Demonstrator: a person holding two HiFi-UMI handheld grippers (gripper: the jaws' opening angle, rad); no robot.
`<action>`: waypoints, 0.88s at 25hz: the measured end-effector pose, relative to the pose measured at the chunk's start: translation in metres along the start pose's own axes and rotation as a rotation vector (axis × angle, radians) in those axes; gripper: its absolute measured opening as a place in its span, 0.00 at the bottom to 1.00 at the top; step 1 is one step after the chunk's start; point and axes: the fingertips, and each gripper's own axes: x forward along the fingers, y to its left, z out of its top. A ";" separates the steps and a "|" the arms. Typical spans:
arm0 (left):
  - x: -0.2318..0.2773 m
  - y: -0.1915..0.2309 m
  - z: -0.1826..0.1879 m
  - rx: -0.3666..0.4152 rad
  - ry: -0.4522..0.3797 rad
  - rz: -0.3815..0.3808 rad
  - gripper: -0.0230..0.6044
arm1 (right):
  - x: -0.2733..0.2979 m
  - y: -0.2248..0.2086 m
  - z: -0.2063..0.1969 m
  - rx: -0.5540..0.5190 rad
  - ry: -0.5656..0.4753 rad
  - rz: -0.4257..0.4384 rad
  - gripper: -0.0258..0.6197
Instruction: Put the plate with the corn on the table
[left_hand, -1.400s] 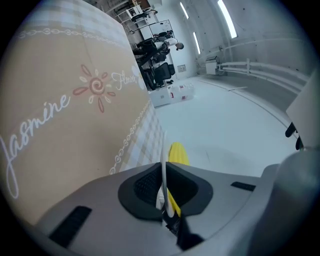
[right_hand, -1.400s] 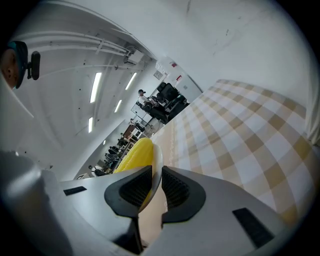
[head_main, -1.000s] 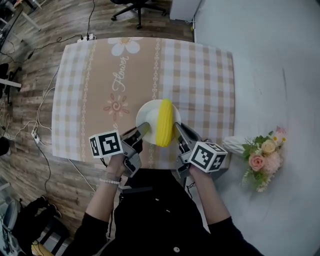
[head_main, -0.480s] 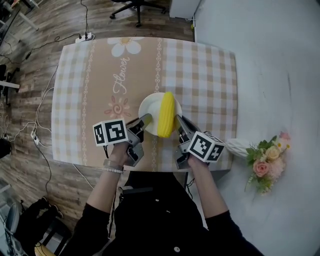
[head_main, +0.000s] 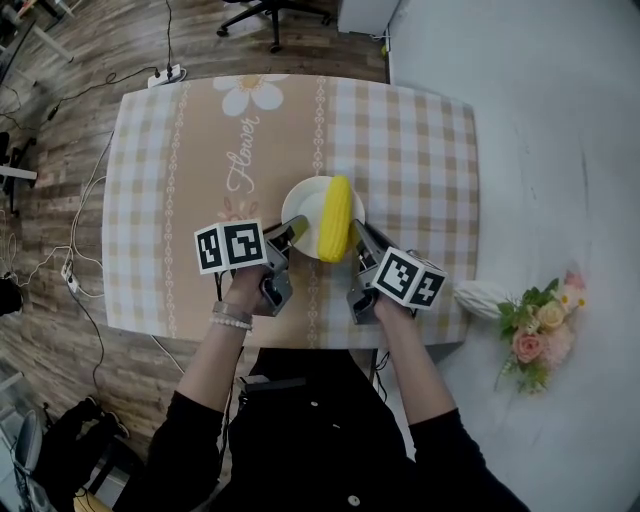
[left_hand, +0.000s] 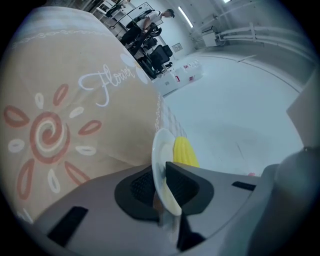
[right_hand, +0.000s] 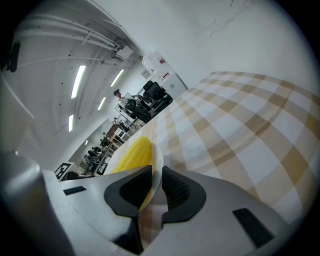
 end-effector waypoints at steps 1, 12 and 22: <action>0.002 0.001 0.002 0.004 0.004 0.004 0.11 | 0.003 -0.002 0.001 -0.006 0.003 -0.006 0.18; 0.022 0.010 0.016 0.019 0.038 0.050 0.13 | 0.021 -0.013 0.013 -0.009 0.041 -0.065 0.19; 0.024 0.015 0.015 0.062 0.082 0.113 0.15 | 0.028 -0.018 0.010 -0.035 0.103 -0.144 0.20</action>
